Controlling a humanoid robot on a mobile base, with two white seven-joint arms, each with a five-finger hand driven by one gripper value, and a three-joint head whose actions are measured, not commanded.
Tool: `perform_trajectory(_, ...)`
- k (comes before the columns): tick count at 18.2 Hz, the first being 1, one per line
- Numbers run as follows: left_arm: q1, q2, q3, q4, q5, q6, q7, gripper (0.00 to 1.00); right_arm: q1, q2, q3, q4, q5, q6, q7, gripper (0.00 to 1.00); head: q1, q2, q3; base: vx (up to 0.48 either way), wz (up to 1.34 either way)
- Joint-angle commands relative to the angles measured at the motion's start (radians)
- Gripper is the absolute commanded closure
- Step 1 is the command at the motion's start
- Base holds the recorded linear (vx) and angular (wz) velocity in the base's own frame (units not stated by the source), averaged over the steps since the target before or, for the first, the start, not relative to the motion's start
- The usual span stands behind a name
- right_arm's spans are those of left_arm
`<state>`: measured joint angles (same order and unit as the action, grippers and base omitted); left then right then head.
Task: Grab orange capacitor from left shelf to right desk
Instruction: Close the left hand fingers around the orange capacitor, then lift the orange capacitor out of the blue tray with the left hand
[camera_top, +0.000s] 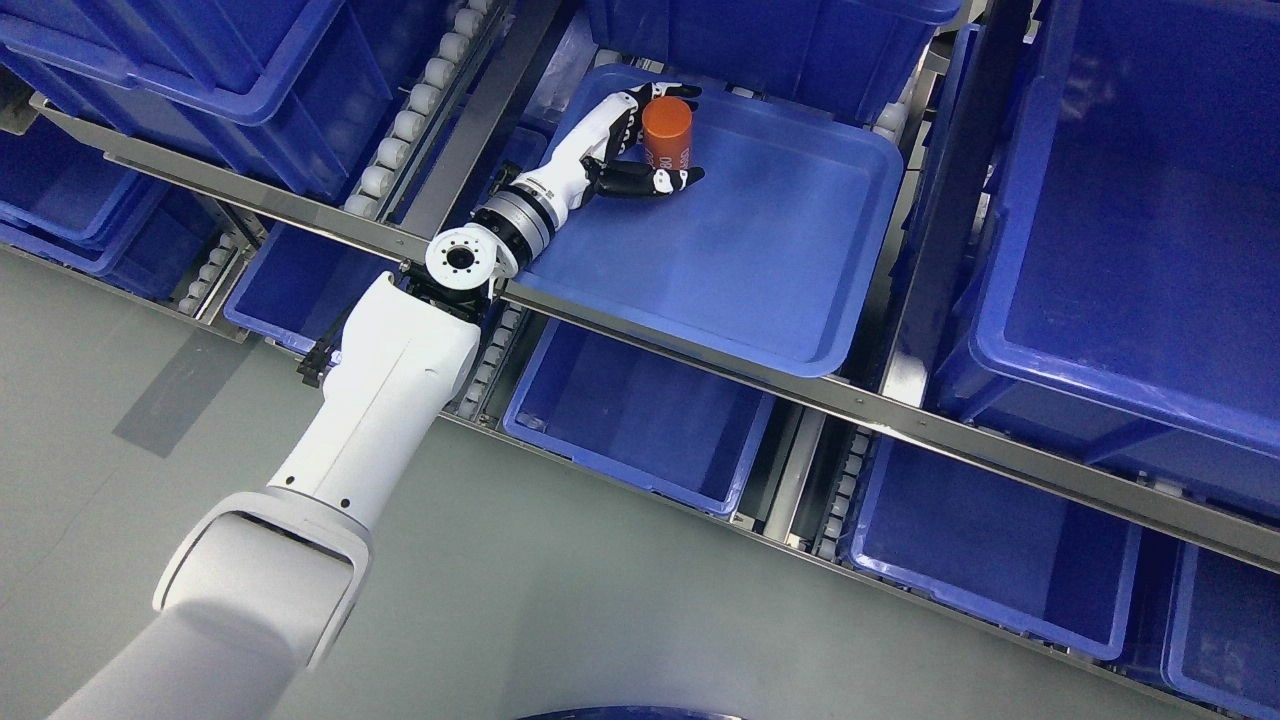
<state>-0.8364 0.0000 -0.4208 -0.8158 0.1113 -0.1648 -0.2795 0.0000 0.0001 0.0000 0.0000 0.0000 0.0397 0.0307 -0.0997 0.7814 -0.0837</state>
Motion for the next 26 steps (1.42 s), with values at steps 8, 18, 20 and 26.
perform_trajectory(8,0.005,0.017,-0.007,0.03,0.097,-0.054,-0.003,1.0,0.035,-0.018,-0.012,-0.023,0.0,0.0,0.0,0.0,0.0,0.0,0.0,0.0,0.0)
perform_trajectory(18,0.048,0.017,0.013,-0.395,0.315,-0.094,-0.004,1.0,0.034,-0.018,-0.012,-0.023,0.0,0.0,0.0,0.0,0.0,0.0,0.0,0.0,0.0)
perform_trajectory(20,0.092,0.017,0.008,-0.537,0.33,-0.099,-0.004,0.99,0.034,-0.018,-0.012,-0.023,0.0,0.0,0.0,0.0,0.0,0.0,0.0,-0.008,0.0)
perform_trajectory(26,0.19,0.017,0.023,-0.695,0.327,-0.199,-0.048,0.99,0.034,-0.018,-0.011,-0.023,0.0,0.0,0.0,0.0,0.0,0.0,0.0,-0.062,0.0)
